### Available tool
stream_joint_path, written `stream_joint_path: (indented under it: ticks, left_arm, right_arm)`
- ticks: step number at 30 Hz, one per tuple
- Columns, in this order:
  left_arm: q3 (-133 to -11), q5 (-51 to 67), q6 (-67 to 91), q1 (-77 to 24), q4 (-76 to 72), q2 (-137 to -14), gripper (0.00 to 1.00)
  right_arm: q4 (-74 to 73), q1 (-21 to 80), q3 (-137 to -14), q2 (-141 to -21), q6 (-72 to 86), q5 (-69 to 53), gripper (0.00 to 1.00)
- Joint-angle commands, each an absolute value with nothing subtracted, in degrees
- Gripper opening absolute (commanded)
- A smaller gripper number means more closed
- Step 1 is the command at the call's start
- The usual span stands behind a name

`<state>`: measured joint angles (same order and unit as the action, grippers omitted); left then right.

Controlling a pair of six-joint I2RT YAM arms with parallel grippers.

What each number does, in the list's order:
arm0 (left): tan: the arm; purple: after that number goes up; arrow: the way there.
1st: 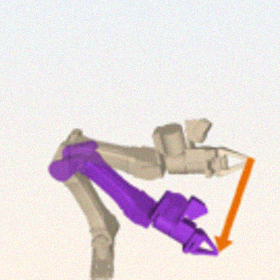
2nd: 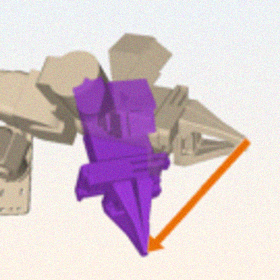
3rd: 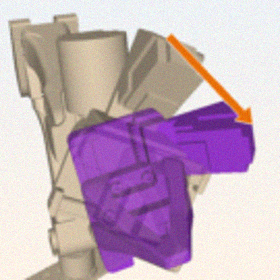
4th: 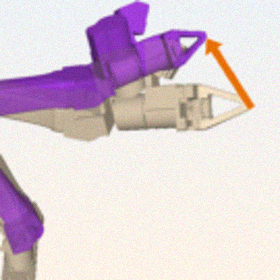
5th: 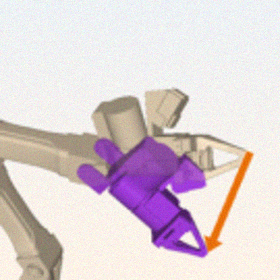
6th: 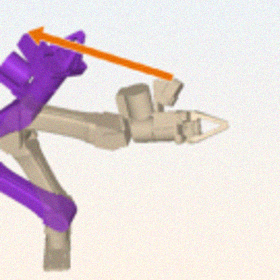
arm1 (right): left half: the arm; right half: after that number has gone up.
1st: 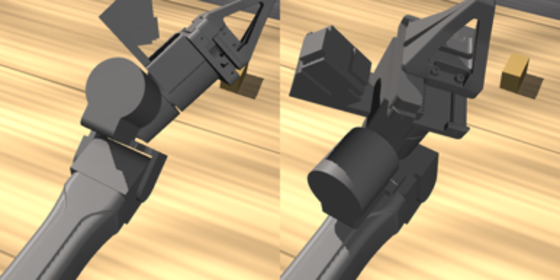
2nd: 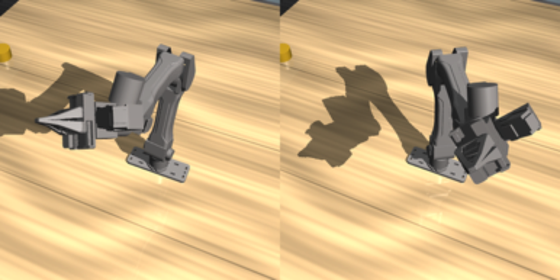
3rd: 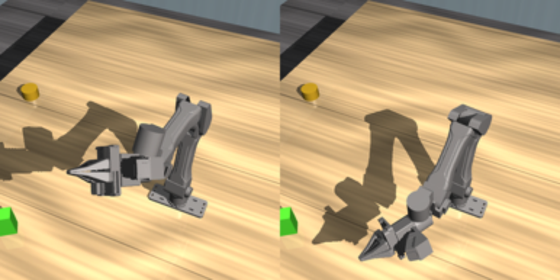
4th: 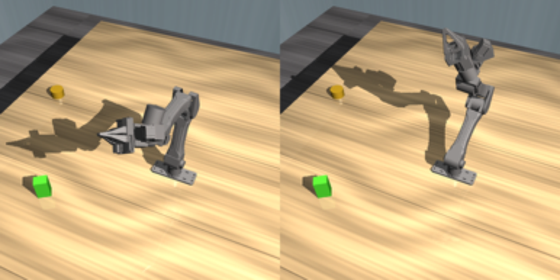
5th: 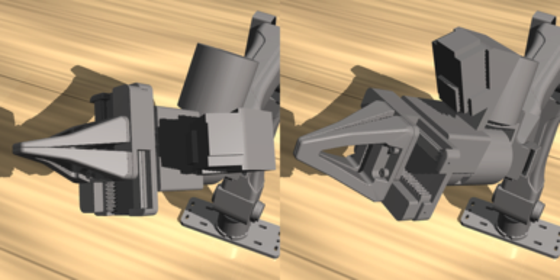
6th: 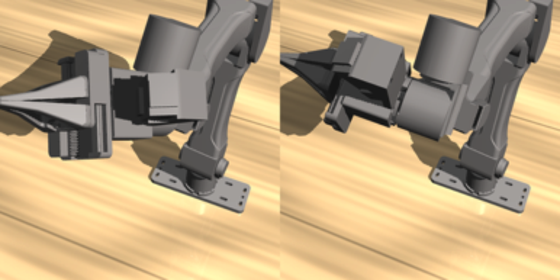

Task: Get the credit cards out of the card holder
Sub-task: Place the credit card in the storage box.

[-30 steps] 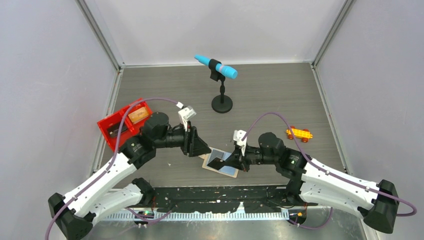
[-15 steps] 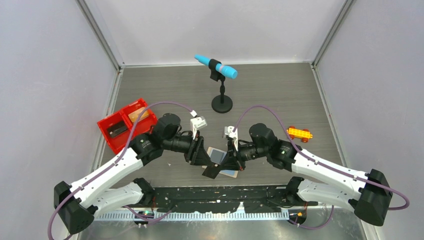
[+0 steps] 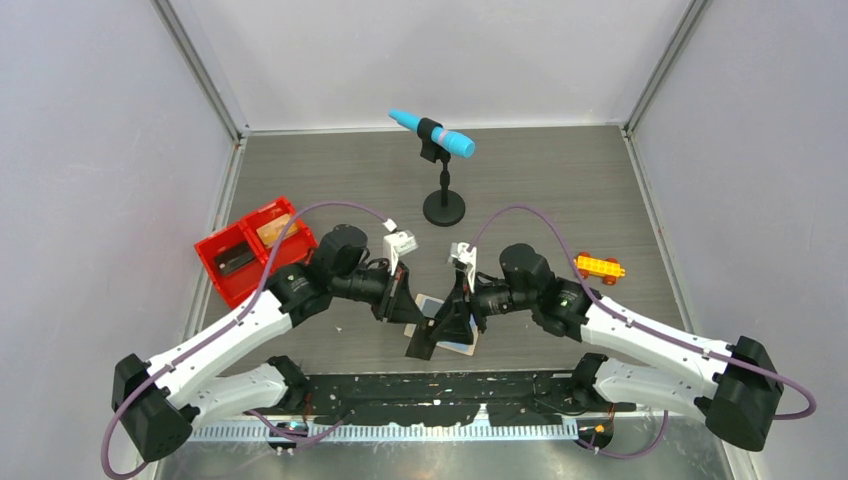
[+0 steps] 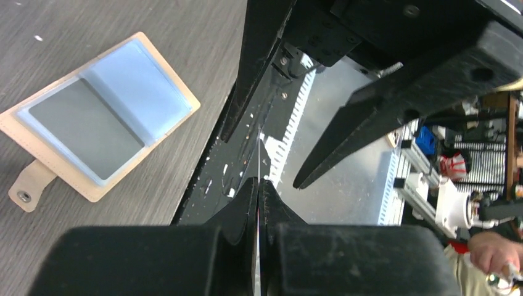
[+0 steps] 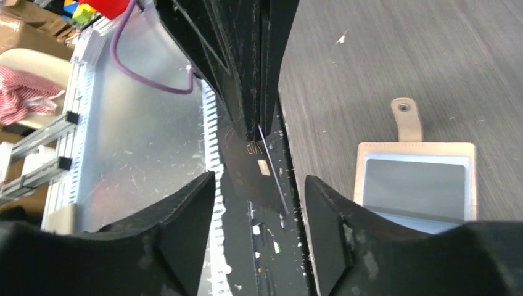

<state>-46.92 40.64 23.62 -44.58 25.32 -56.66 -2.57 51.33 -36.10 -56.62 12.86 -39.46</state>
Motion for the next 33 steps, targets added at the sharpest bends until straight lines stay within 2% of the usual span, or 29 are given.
stream_joint_path:
  ticks: [1,8,12,15,22,24,25,26,27,28,33]
  left_arm:
    - [-45.09,35.27,31.04,-44.37,16.27,-55.23,0.00]
    - [-33.96,28.09,51.39,-41.54,-5.37,-52.68,0.00]
    - [-29.03,24.40,57.39,-41.05,-14.09,-52.07,0.00]
    - [-27.13,23.08,59.49,-41.04,-18.28,-51.89,0.00]
    - [-23.59,19.59,61.48,-41.05,-23.48,-49.10,0.00]
    - [-23.19,18.50,61.14,-41.04,-22.44,-48.18,0.00]
    - [-23.06,18.08,60.98,-41.03,-22.01,-47.89,0.00]
    - [-22.91,17.95,60.77,-40.97,-21.76,-47.57,0.00]
    - [-22.79,18.00,60.69,-40.96,-21.64,-47.37,0.00]
    - [-22.65,18.12,60.65,-40.96,-21.50,-47.28,0.00]
    - [-24.59,21.63,57.37,-39.58,-14.33,-46.21,0.30]
  right_arm:
    - [5.01,50.70,-34.58,-54.08,18.60,-31.53,0.69]
    - [17.63,49.60,-25.69,-49.49,28.87,-23.00,0.72]
    - [23.00,48.68,-21.99,-49.37,33.92,-20.43,0.72]
    - [27.61,48.26,-19.97,-50.58,36.37,-21.29,0.69]
    - [35.68,45.61,-16.71,-53.23,40.95,-24.72,0.51]
    - [37.24,44.16,-16.05,-53.57,41.45,-26.16,0.40]
    - [37.78,43.21,-15.85,-53.68,41.72,-27.41,0.27]
    - [38.89,42.74,-15.56,-53.98,41.85,-28.08,0.21]
    - [39.78,41.91,-15.40,-54.15,41.76,-29.65,0.10]
    - [40.02,41.48,-15.44,-54.49,41.31,-30.47,0.08]
    - [36.94,39.24,-17.51,-56.25,36.66,-39.26,0.05]
